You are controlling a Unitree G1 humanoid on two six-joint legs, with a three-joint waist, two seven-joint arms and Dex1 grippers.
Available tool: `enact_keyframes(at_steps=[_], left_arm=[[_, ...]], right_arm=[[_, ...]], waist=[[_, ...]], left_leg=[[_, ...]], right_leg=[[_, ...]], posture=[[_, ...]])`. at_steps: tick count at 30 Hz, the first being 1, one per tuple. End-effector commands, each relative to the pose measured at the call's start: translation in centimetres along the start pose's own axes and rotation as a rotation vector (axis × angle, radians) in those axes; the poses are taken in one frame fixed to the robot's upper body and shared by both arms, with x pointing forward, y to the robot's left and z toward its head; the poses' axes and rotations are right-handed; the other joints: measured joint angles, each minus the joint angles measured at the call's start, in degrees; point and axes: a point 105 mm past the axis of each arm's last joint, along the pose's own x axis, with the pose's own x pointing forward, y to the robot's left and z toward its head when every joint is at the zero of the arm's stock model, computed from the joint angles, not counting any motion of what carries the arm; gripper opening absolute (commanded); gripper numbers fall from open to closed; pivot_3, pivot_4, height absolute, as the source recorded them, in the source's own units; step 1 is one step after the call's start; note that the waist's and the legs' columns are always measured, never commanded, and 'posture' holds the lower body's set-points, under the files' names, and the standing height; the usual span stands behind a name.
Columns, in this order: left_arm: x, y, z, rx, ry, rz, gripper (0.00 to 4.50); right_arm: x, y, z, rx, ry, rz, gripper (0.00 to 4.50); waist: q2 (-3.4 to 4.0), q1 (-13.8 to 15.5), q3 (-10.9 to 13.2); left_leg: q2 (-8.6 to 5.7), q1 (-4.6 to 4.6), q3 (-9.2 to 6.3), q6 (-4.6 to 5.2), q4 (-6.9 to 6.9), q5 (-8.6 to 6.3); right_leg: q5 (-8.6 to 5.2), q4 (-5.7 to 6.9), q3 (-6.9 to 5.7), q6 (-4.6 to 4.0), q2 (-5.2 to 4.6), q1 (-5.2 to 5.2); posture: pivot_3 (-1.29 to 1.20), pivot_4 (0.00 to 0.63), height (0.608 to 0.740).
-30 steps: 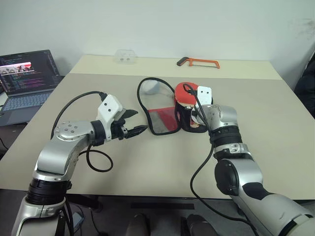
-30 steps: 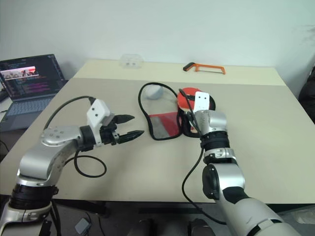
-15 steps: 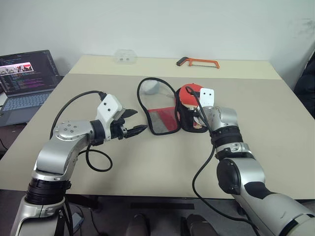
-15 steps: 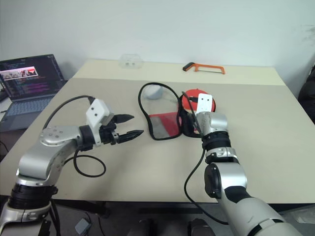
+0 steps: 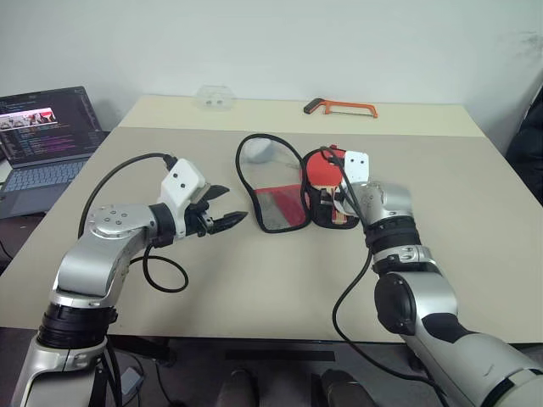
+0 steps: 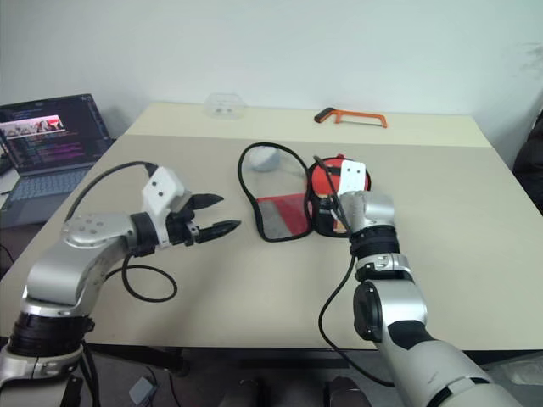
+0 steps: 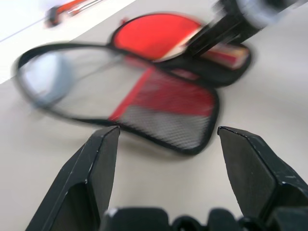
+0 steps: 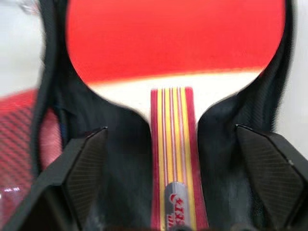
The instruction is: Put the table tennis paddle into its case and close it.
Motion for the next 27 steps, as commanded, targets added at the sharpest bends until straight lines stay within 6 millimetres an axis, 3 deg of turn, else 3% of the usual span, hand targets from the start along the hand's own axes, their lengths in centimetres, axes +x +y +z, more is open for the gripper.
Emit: enact_keyframes(at_steps=[1, 4, 6, 9, 13, 16, 18, 24, 27], left_arm=[[-1.1, 2.3, 1.3, 0.018, -0.045, 0.083, 3.56], [-1.5, 3.2, 0.7, -0.003, -0.024, 0.093, 3.56], [-1.4, 3.7, -0.2, 0.007, 0.009, 0.096, 3.56], [-0.4, 4.2, -1.7, 0.054, 0.081, 0.100, 3.56], [1.6, 4.7, -2.3, 0.060, 0.095, 0.089, 3.56], [3.2, 5.0, -2.1, 0.063, 0.095, 0.086, 2.98], [4.1, 5.1, -2.3, 0.067, 0.109, 0.076, 2.31], [6.1, 6.0, -4.6, 0.027, 0.223, 0.110, 0.15], [6.6, 6.0, -5.0, 0.016, 0.239, 0.111, 0.06]], right_arm=[[-4.3, -2.4, 5.4, -0.045, -0.189, 0.048, 4.44], [-6.2, -6.6, 6.0, -0.124, -0.229, 0.032, 4.44], [-6.9, -8.0, 5.8, -0.189, -0.265, 0.101, 4.44], [-8.0, -9.1, 4.4, -0.252, -0.295, 0.357, 4.44], [-11.1, -10.2, 1.2, -0.398, -0.323, 0.703, 4.44], [-13.2, -10.1, -0.1, -0.428, -0.312, 0.896, 4.50], [-14.0, -9.8, -0.2, -0.454, -0.331, 0.951, 4.50], [-13.3, -9.8, -0.6, -0.533, -0.346, 0.922, 4.50], [-13.3, -9.4, -0.9, -0.550, -0.352, 0.919, 4.50]], waist=[[0.00, 0.44, 0.01], [-0.01, 1.10, -0.01], [-0.04, 1.17, -0.02], [-0.04, 0.96, -0.01], [-0.04, 0.88, 0.01], [-0.05, 0.72, 0.02], [-0.06, 0.37, 0.03], [-0.07, 0.31, 0.03], [-0.09, 0.50, 0.04]], left_leg=[[0.00, -0.01, 0.00, 0.00, -0.01, 0.00], [0.01, -0.03, 0.00, 0.00, -0.05, -0.01], [0.01, -0.02, 0.01, 0.01, -0.07, -0.02], [0.01, 0.03, 0.08, 0.01, -0.07, -0.02], [0.01, 0.02, 0.09, 0.01, -0.04, -0.02], [0.01, 0.02, 0.09, 0.01, 0.00, -0.02], [0.02, 0.04, 0.08, 0.01, 0.08, -0.02], [0.01, 0.13, 0.03, 0.01, 0.14, -0.01], [-0.01, 0.08, 0.03, 0.01, 0.13, -0.01]], right_leg=[[0.00, -0.03, -0.01, 0.00, 0.00, 0.00], [-0.01, -0.14, -0.04, 0.00, -0.01, 0.00], [-0.01, -0.22, -0.04, 0.00, 0.00, 0.02], [-0.01, -0.24, 0.02, 0.00, 0.01, 0.05], [-0.02, -0.23, 0.02, 0.01, 0.04, 0.06], [-0.01, -0.23, 0.03, 0.02, 0.04, 0.07], [0.00, -0.12, 0.05, 0.03, 0.06, 0.09], [-0.01, 0.01, 0.04, 0.04, 0.08, 0.14], [-0.01, -0.02, 0.04, 0.04, 0.06, 0.13]], posture=[[0.00, 0.150, 0.740], [0.00, 0.150, 0.740], [0.00, 0.150, 0.740], [0.00, 0.150, 0.740], [0.00, 0.150, 0.740], [0.00, 0.150, 0.740], [0.00, 0.150, 0.740], [0.00, 0.150, 0.740], [0.00, 0.150, 0.740]])
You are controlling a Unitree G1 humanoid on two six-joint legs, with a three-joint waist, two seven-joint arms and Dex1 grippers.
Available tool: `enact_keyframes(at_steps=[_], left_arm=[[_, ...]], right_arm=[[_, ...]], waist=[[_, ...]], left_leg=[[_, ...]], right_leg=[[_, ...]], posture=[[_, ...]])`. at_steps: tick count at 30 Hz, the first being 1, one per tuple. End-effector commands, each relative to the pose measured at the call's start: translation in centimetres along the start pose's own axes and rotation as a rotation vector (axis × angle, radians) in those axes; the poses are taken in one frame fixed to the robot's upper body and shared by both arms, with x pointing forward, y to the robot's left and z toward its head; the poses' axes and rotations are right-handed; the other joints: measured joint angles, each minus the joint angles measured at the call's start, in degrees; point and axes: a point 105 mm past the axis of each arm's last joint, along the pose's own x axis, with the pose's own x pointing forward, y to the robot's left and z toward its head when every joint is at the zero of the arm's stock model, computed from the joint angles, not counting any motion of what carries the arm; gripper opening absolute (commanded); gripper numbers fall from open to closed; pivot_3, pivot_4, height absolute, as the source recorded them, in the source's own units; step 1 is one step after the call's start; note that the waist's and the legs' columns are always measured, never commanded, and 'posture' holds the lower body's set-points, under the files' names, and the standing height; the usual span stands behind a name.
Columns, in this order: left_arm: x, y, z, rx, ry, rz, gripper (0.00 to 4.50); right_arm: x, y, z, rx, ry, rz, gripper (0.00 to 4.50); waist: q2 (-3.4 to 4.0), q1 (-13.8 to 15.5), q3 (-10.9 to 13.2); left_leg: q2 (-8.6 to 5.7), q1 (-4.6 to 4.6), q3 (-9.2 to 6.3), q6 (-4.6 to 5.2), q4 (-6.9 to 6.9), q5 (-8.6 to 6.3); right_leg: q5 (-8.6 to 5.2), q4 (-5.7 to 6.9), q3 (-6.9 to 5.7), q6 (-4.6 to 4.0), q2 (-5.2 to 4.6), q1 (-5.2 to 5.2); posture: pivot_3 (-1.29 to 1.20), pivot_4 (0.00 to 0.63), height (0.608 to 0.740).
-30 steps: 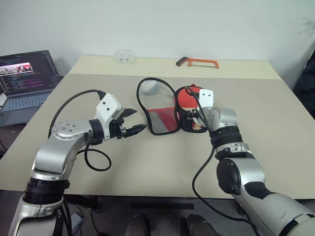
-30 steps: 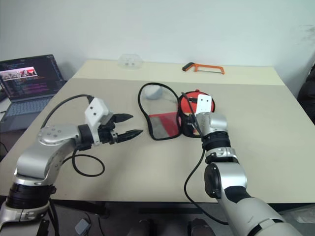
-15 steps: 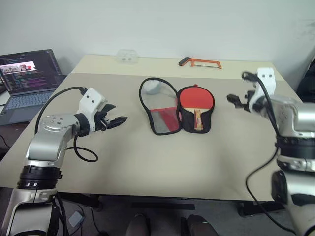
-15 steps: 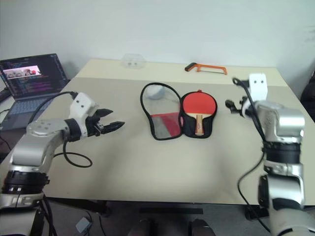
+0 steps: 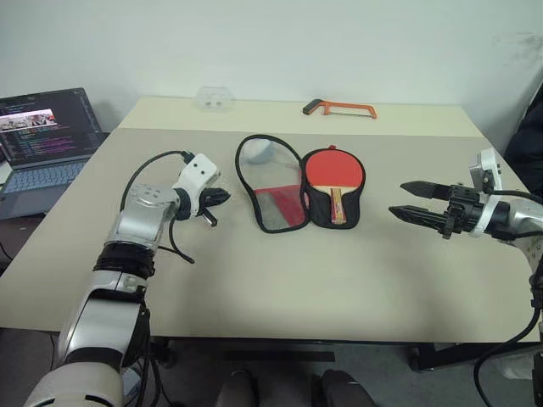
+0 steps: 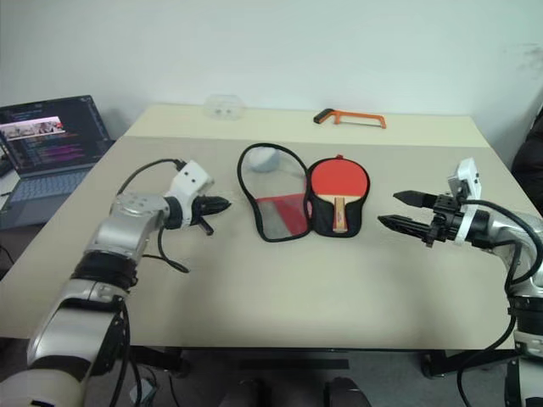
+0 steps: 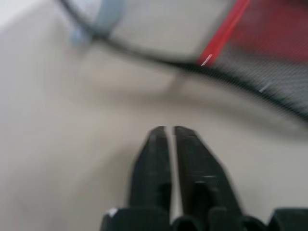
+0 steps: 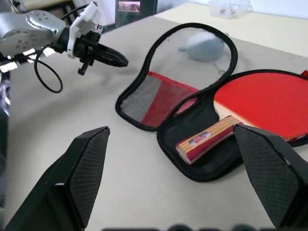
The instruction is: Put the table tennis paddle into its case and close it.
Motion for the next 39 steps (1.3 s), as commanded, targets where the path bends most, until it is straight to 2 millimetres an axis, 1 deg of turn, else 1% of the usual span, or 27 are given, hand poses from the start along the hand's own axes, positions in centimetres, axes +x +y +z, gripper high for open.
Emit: enact_keyframes(at_steps=[1, 4, 6, 8, 11, 13, 14, 15, 16, 17, 18, 20, 21, 22, 23, 24, 26, 27, 29, 30, 31, 33, 35, 36, 37, 39], left_arm=[[0.5, 0.5, 1.1, 0.035, -0.015, 0.032, 0.06], [1.6, -0.3, 1.5, 0.041, -0.019, 0.025, 0.06], [2.4, -1.2, 2.3, 0.030, -0.051, -0.003, 0.06], [2.9, -1.7, 3.0, 0.018, -0.078, -0.012, 0.06], [4.4, -3.4, 6.3, -0.004, -0.185, -0.030, 0.06], [5.0, -4.0, 7.8, -0.013, -0.229, -0.034, 0.06], [5.3, -4.6, 8.9, -0.011, -0.265, -0.035, 0.06], [5.6, -5.4, 10.6, -0.003, -0.317, -0.040, 0.06], [5.9, -6.0, 12.0, 0.002, -0.361, -0.041, 0.06], [5.9, -6.3, 12.8, 0.004, -0.387, -0.041, 0.06], [6.0, -6.9, 14.3, -0.016, -0.435, -0.049, 0.06], [6.0, -7.7, 16.0, -0.048, -0.495, -0.063, 0.06], [6.2, -8.9, 17.4, -0.063, -0.531, -0.086, 0.06], [6.5, -10.0, 18.3, -0.070, -0.552, -0.107, 0.06], [6.8, -11.3, 18.9, -0.071, -0.562, -0.130, 0.06], [7.4, -12.7, 19.1, -0.050, -0.546, -0.148, 0.06], [8.2, -14.3, 18.7, 0.006, -0.507, -0.148, 0.06], [8.2, -14.4, 18.9, 0.023, -0.508, -0.130, 0.06], [7.4, -13.2, 20.0, -0.033, -0.555, -0.110, 0.06], [6.6, -12.1, 20.6, -0.039, -0.589, -0.106, 0.06], [6.0, -11.5, 20.9, -0.036, -0.608, -0.105, 0.06], [3.9, -10.1, 21.0, 0.033, -0.656, -0.158, 0.06], [1.5, -8.6, 20.1, 0.085, -0.674, -0.209, 0.06], [0.7, -8.1, 19.5, 0.102, -0.666, -0.217, 0.06], [-0.2, -7.4, 18.5, 0.116, -0.645, -0.217, 0.22], [-1.6, -6.2, 16.5, 0.131, -0.593, -0.212, 0.65]], right_arm=[[0.0, 0.5, 0.9, -0.075, -0.014, 0.003, 4.50], [0.1, 0.7, 1.1, -0.083, -0.022, 0.001, 4.50], [0.2, 0.9, 1.2, -0.093, -0.025, 0.003, 4.50], [0.4, 1.1, 1.3, -0.098, -0.029, 0.003, 4.50], [0.5, 1.1, 1.6, -0.105, -0.039, -0.012, 4.50], [0.6, 1.2, 1.6, -0.108, -0.041, -0.014, 4.50], [0.6, 1.2, 1.7, -0.112, -0.044, -0.017, 4.50], [0.5, 1.3, 1.9, -0.117, -0.052, -0.023, 4.50], [0.4, 1.3, 2.2, -0.121, -0.062, -0.030, 4.50], [0.4, 1.3, 2.3, -0.123, -0.069, -0.034, 4.50], [0.3, 1.4, 2.7, -0.125, -0.082, -0.039, 4.50], [0.1, 1.5, 3.0, -0.126, -0.096, -0.044, 4.50], [0.0, 1.6, 3.2, -0.129, -0.104, -0.049, 4.50], [-0.1, 1.6, 3.4, -0.133, -0.109, -0.054, 4.50], [-0.2, 1.7, 3.5, -0.135, -0.114, -0.059, 4.50], [-0.3, 1.6, 3.6, -0.140, -0.117, -0.068, 4.50], [-0.4, 1.6, 3.8, -0.146, -0.122, -0.081, 4.50], [-0.5, 1.7, 4.0, -0.147, -0.126, -0.086, 4.50], [-0.8, 1.7, 4.1, -0.113, -0.127, -0.096, 4.50], [-0.9, 1.6, 4.0, -0.084, -0.121, -0.109, 4.50], [-0.9, 1.5, 3.8, -0.063, -0.117, -0.119, 4.50], [-0.5, 0.3, 3.0, 0.027, -0.114, -0.187, 4.50], [0.5, -1.8, 1.3, 0.155, -0.083, -0.324, 4.50], [0.9, -2.8, 0.5, 0.209, -0.073, -0.383, 4.50], [1.3, -3.6, -0.2, 0.291, -0.084, -0.427, 4.50], [2.1, -4.3, -1.2, 0.435, -0.111, -0.456, 4.50]], waist=[[-0.01, 0.29, 0.01], [-0.02, 0.54, 0.01], [-0.02, 0.66, 0.01], [-0.03, 0.79, 0.01], [-0.06, 0.97, 0.03], [-0.07, 1.16, 0.04], [-0.08, 1.31, 0.04], [-0.08, 1.45, 0.04], [-0.08, 1.59, 0.04], [-0.08, 1.65, 0.05], [-0.08, 1.64, 0.05], [-0.08, 1.61, 0.05], [-0.08, 1.56, 0.04], [-0.08, 1.63, 0.04], [-0.08, 1.69, 0.05], [-0.08, 1.79, 0.05], [-0.08, 1.83, 0.04], [-0.08, 1.80, 0.04], [-0.08, 1.32, 0.05], [-0.07, 1.01, 0.05], [-0.07, 0.58, 0.05], [-0.06, -0.05, 0.05], [-0.02, -0.72, 0.03], [0.00, -1.09, 0.02], [0.01, -1.26, 0.01], [0.03, -1.12, 0.00]], left_leg=[[0.00, -0.01, 0.00, 0.00, 0.00, 0.00], [-0.01, -0.01, -0.01, 0.00, 0.00, 0.00], [-0.02, -0.01, -0.01, -0.01, 0.01, 0.00], [-0.03, -0.01, -0.02, -0.01, 0.01, 0.01], [-0.03, -0.01, -0.04, -0.01, 0.02, 0.01], [-0.05, -0.02, -0.04, -0.01, 0.04, 0.01], [-0.06, -0.03, -0.04, -0.01, 0.04, 0.01], [-0.06, -0.03, -0.04, -0.01, 0.04, 0.01], [-0.06, -0.03, -0.04, -0.01, 0.03, 0.01], [-0.07, -0.03, -0.04, -0.01, 0.03, 0.01], [-0.07, -0.03, -0.03, -0.02, 0.03, 0.01], [-0.08, -0.02, -0.02, -0.02, 0.03, 0.01], [-0.07, -0.01, -0.02, -0.02, 0.02, 0.01], [-0.07, -0.01, -0.02, -0.02, 0.02, 0.01], [-0.08, -0.01, -0.03, -0.02, 0.02, 0.01], [-0.10, -0.01, -0.03, -0.02, 0.03, 0.01], [-0.13, -0.01, -0.03, -0.02, 0.04, 0.01], [-0.14, -0.01, -0.04, -0.02, 0.04, 0.01], [-0.13, 0.00, -0.03, -0.02, 0.03, 0.01], [-0.11, 0.01, -0.04, -0.02, 0.02, 0.01], [-0.10, 0.05, -0.03, -0.02, 0.00, 0.01], [-0.08, 0.09, -0.04, -0.04, -0.03, 0.03], [-0.04, 0.14, -0.01, -0.13, -0.06, 0.09], [0.01, 0.19, 0.01, -0.20, -0.07, 0.13], [0.01, 0.25, 0.02, -0.33, -0.08, 0.20], [0.01, 0.32, -0.01, -0.41, -0.11, 0.27]], right_leg=[[0.00, -0.01, 0.00, 0.00, 0.00, -0.01], [0.00, 0.00, -0.01, 0.00, 0.00, 0.00], [0.00, 0.00, -0.03, 0.00, -0.01, 0.01], [0.00, 0.01, -0.03, 0.00, -0.02, 0.02], [0.00, 0.01, -0.05, -0.01, -0.02, 0.02], [0.01, 0.01, -0.05, 0.00, -0.02, 0.03], [0.01, 0.01, -0.05, 0.00, -0.03, 0.03], [0.00, 0.00, -0.05, 0.00, -0.03, 0.03], [0.01, -0.01, -0.04, 0.00, -0.03, 0.04], [0.00, -0.01, -0.04, 0.00, -0.03, 0.04], [0.01, -0.01, -0.04, 0.00, -0.03, 0.04], [0.01, -0.01, -0.01, 0.00, -0.02, 0.03], [0.01, 0.00, -0.01, 0.00, -0.02, 0.04], [0.01, 0.00, -0.01, 0.00, -0.01, 0.04], [0.01, 0.00, -0.02, 0.00, -0.01, 0.05], [0.01, 0.00, -0.02, 0.00, -0.02, 0.06], [0.01, -0.04, -0.02, 0.01, -0.05, 0.10], [0.01, -0.05, -0.02, 0.02, -0.05, 0.11], [0.01, -0.03, 0.01, 0.01, -0.04, 0.09], [0.01, 0.01, 0.03, 0.01, -0.01, 0.06], [0.01, 0.04, 0.05, 0.01, 0.00, 0.06], [0.01, 0.08, 0.05, 0.00, 0.01, 0.06], [0.01, 0.11, 0.09, 0.00, 0.02, 0.07], [0.01, 0.13, 0.10, 0.00, 0.03, 0.09], [0.01, 0.15, 0.12, -0.01, 0.03, 0.12], [0.01, 0.20, 0.05, -0.01, 0.00, 0.17]], posture=[[0.00, 0.150, 0.740], [0.00, 0.150, 0.740], [0.00, 0.150, 0.740], [0.00, 0.150, 0.740], [0.00, 0.150, 0.740], [0.00, 0.150, 0.740], [0.00, 0.150, 0.740], [0.00, 0.150, 0.740], [0.00, 0.150, 0.740], [0.00, 0.150, 0.740], [0.00, 0.150, 0.740], [0.00, 0.150, 0.740], [0.00, 0.150, 0.740], [0.00, 0.150, 0.740], [0.00, 0.150, 0.740], [0.00, 0.150, 0.740], [0.00, 0.150, 0.740], [0.00, 0.150, 0.740], [0.00, 0.150, 0.740], [0.00, 0.150, 0.740], [0.00, 0.150, 0.740], [0.00, 0.150, 0.740], [0.00, 0.150, 0.740], [0.00, 0.150, 0.740], [0.00, 0.150, 0.740], [0.00, 0.150, 0.740]])
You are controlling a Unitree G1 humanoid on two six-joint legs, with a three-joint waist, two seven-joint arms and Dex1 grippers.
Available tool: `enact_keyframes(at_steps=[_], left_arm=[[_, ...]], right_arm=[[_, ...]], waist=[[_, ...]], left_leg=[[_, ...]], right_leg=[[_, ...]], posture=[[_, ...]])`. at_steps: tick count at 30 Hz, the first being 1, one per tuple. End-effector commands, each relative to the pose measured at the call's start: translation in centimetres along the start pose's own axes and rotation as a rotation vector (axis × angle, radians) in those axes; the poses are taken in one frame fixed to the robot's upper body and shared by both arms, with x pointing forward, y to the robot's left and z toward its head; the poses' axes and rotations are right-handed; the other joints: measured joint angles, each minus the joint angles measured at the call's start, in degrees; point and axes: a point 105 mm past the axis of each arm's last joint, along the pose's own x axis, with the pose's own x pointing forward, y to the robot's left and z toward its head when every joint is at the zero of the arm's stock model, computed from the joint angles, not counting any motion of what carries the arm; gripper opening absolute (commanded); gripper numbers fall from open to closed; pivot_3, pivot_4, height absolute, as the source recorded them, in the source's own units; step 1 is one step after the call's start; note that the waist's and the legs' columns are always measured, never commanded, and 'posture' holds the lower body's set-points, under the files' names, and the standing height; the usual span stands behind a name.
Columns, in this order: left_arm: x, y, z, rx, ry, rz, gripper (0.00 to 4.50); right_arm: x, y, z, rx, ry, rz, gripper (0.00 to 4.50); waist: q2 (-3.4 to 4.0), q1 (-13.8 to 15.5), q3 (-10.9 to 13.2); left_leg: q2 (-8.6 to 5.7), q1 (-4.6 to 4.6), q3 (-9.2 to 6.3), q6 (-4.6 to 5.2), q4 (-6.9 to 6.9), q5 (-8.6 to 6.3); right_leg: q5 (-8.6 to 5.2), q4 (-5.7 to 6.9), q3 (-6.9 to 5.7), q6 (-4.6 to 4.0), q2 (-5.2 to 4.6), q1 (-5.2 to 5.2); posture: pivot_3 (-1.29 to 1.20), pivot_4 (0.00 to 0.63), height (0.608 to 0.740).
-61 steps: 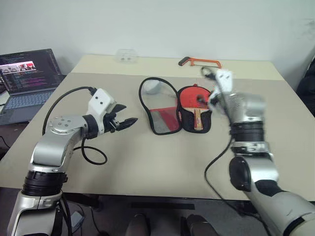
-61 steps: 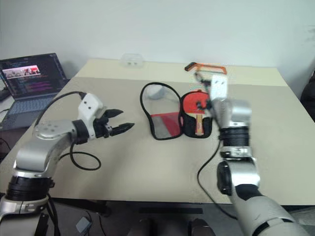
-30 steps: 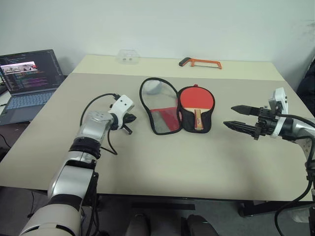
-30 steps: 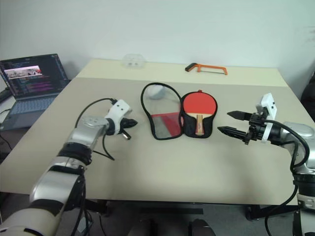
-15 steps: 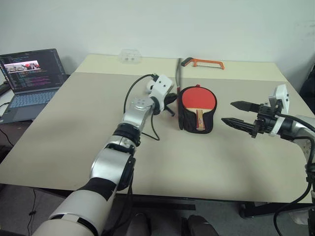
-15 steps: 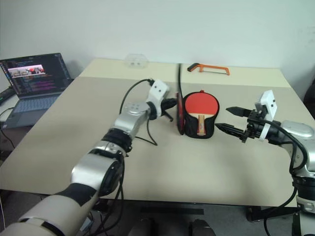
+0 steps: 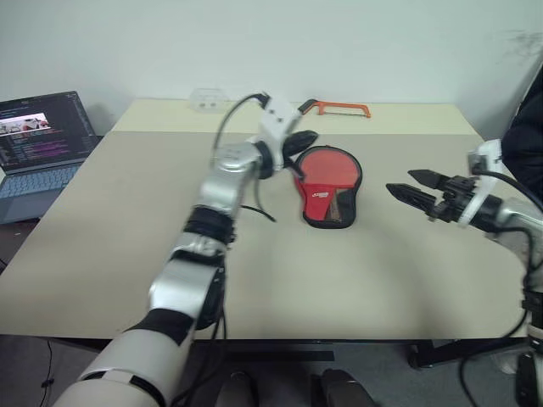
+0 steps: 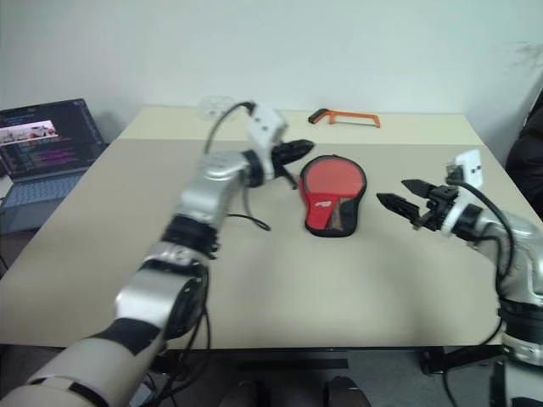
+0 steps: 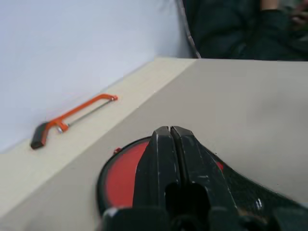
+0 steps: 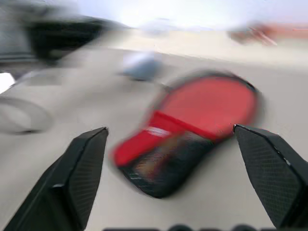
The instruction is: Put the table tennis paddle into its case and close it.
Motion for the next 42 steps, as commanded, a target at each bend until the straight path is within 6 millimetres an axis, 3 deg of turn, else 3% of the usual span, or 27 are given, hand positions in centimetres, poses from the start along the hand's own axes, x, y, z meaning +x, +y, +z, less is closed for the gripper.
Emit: enact_keyframes(at_steps=[1, 5, 11, 16, 21, 25, 31, 42], left_arm=[[-3.4, 0.3, 0.3, 0.017, 0.031, -0.042, 0.99], [-8.6, 0.4, -0.3, -0.055, 0.077, -0.070, 2.46], [-13.4, -0.9, -1.0, -0.116, 0.144, -0.101, 4.49], [-16.6, -3.8, -2.9, -0.133, 0.281, -0.182, 4.49], [-17.9, -5.2, -4.2, -0.160, 0.337, -0.147, 4.49], [-18.0, -5.7, -4.3, -0.171, 0.336, -0.127, 4.49], [-18.0, -5.4, -4.3, -0.164, 0.342, -0.101, 4.49], [-17.3, -5.8, -4.1, -0.147, 0.334, -0.106, 4.49]], right_arm=[[1.2, -1.2, -0.6, 0.199, -0.014, -0.078, 4.50], [2.1, -1.6, -2.6, 0.421, 0.010, -0.080, 4.50], [1.8, -3.0, -3.4, 0.593, -0.005, -0.097, 4.50], [2.1, -3.3, -4.8, 0.655, 0.034, -0.108, 4.50], [3.2, -1.8, -6.1, 0.690, 0.085, -0.055, 4.50], [4.8, -0.1, -7.0, 0.704, 0.120, -0.008, 4.50], [7.1, 3.3, -6.3, 0.694, 0.130, 0.109, 4.50], [9.3, 3.9, -7.0, 0.697, 0.131, 0.082, 4.50]], waist=[[0.03, 0.05, 0.00], [0.03, 0.50, 0.01], [0.03, 1.71, 0.01], [0.03, 1.42, 0.01], [0.03, 1.38, 0.01], [0.01, 1.29, 0.00], [0.00, 0.33, -0.01], [0.00, 0.10, -0.01]], left_leg=[[0.01, 0.00, 0.00, 0.04, 0.01, -0.02], [-0.01, -0.13, -0.06, 0.09, 0.04, -0.05], [-0.02, -0.22, -0.12, 0.12, 0.06, -0.07], [0.00, -0.19, -0.11, 0.14, 0.05, -0.09], [0.03, -0.20, -0.08, 0.15, 0.03, -0.09], [0.04, -0.18, -0.09, 0.15, 0.03, -0.10], [0.07, -0.17, -0.09, 0.15, 0.03, -0.10], [0.06, -0.19, -0.07, 0.16, 0.01, -0.11]], right_leg=[[0.00, 0.01, 0.01, 0.00, 0.00, 0.00], [0.00, -0.04, -0.07, 0.00, -0.04, -0.01], [0.00, -0.12, -0.15, 0.00, -0.06, -0.04], [0.00, -0.11, -0.11, 0.00, -0.02, -0.03], [-0.01, -0.11, -0.08, -0.01, 0.00, -0.07], [-0.01, -0.10, -0.08, -0.01, 0.02, -0.07], [0.00, -0.09, -0.07, -0.01, 0.05, -0.08], [0.00, -0.12, -0.06, -0.01, 0.04, -0.10]], posture=[[0.00, 0.150, 0.740], [0.00, 0.150, 0.740], [0.00, 0.150, 0.740], [0.00, 0.150, 0.740], [0.00, 0.150, 0.740], [0.00, 0.150, 0.740], [0.00, 0.150, 0.740], [0.00, 0.150, 0.740]])
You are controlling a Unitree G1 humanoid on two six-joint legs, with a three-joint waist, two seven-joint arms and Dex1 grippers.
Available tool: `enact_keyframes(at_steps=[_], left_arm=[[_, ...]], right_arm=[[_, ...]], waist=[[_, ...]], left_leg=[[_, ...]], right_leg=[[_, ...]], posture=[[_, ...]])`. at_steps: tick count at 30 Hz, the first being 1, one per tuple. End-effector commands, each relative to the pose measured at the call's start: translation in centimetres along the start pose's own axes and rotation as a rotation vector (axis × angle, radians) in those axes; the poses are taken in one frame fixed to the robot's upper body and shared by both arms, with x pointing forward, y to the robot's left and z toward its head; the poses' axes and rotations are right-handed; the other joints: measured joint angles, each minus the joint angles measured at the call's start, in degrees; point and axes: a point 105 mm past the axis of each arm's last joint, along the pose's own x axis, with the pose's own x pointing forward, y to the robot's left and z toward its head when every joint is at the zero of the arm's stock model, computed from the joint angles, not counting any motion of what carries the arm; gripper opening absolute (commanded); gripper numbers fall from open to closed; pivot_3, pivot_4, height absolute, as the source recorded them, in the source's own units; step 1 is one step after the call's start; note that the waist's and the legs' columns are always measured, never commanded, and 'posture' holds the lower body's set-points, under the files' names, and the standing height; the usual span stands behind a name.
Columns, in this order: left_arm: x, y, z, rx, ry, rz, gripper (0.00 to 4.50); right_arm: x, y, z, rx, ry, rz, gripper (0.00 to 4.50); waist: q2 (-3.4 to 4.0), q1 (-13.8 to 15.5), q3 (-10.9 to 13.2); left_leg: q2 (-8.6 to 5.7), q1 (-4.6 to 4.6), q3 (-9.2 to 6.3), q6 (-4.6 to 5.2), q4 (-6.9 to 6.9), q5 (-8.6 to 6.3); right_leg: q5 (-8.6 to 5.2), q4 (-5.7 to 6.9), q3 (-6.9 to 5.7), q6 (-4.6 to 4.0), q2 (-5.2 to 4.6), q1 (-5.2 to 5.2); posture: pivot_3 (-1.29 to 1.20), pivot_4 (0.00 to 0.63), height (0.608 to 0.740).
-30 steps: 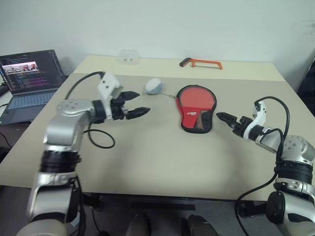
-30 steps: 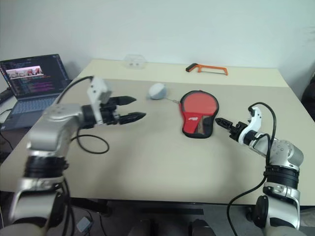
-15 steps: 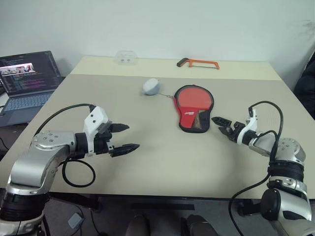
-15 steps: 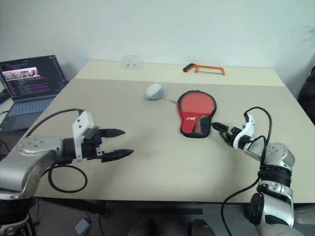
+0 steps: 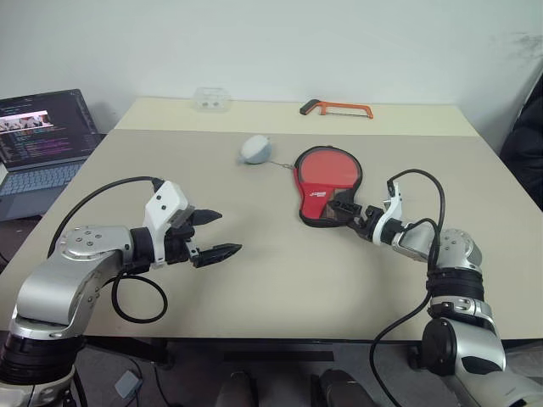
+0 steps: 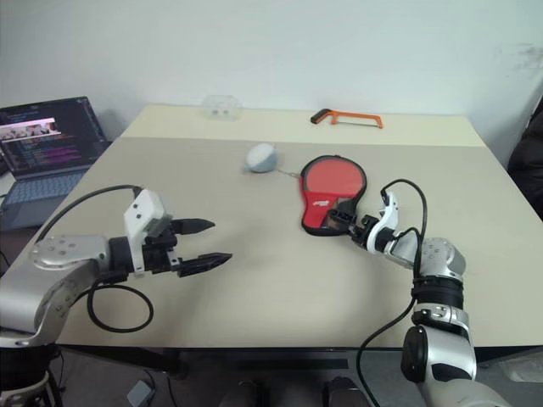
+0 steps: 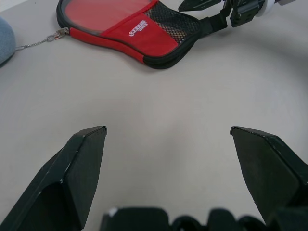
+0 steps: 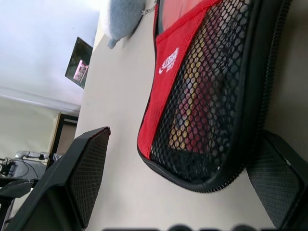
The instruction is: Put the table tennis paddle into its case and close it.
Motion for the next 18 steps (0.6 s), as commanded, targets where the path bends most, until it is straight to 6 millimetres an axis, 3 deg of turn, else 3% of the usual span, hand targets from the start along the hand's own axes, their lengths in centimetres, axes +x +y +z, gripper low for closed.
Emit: enact_keyframes(at_steps=[1, 4, 7, 18], left_arm=[[0.0, -0.3, 1.4, 0.061, -0.026, -0.003, 4.49], [0.1, -0.4, 1.5, 0.064, -0.030, -0.003, 4.49], [0.2, -0.4, 1.4, 0.066, -0.030, -0.004, 4.50], [0.1, -0.2, 0.9, 0.064, -0.022, 0.001, 4.50]], right_arm=[[0.9, 0.8, 0.9, -0.024, -0.033, 0.012, 4.50], [1.3, 0.7, 0.8, -0.019, -0.033, 0.004, 4.50], [1.5, 0.2, 0.7, -0.016, -0.032, -0.012, 3.87], [1.7, -0.8, -0.9, -0.033, 0.025, -0.052, 0.07]], waist=[[0.00, -0.13, 0.00], [-0.01, -0.24, -0.01], [-0.01, -0.24, 0.00], [-0.33, -0.25, -0.21]], left_leg=[[0.00, 0.00, 0.00, 0.00, 0.00, 0.00], [0.01, 0.03, 0.01, 0.00, 0.01, 0.00], [0.01, 0.04, 0.01, 0.00, 0.01, 0.00], [0.02, 0.15, 0.01, 0.00, 0.00, 0.00]], right_leg=[[0.00, 0.00, 0.00, 0.00, 0.00, 0.00], [0.01, 0.03, 0.01, -0.01, 0.01, 0.00], [0.01, 0.03, 0.01, -0.01, 0.01, 0.01], [0.01, 0.02, 0.02, -0.01, 0.01, 0.12]], posture=[[0.00, 0.150, 0.740], [0.00, 0.150, 0.740], [0.00, 0.150, 0.740], [0.00, 0.150, 0.740]])
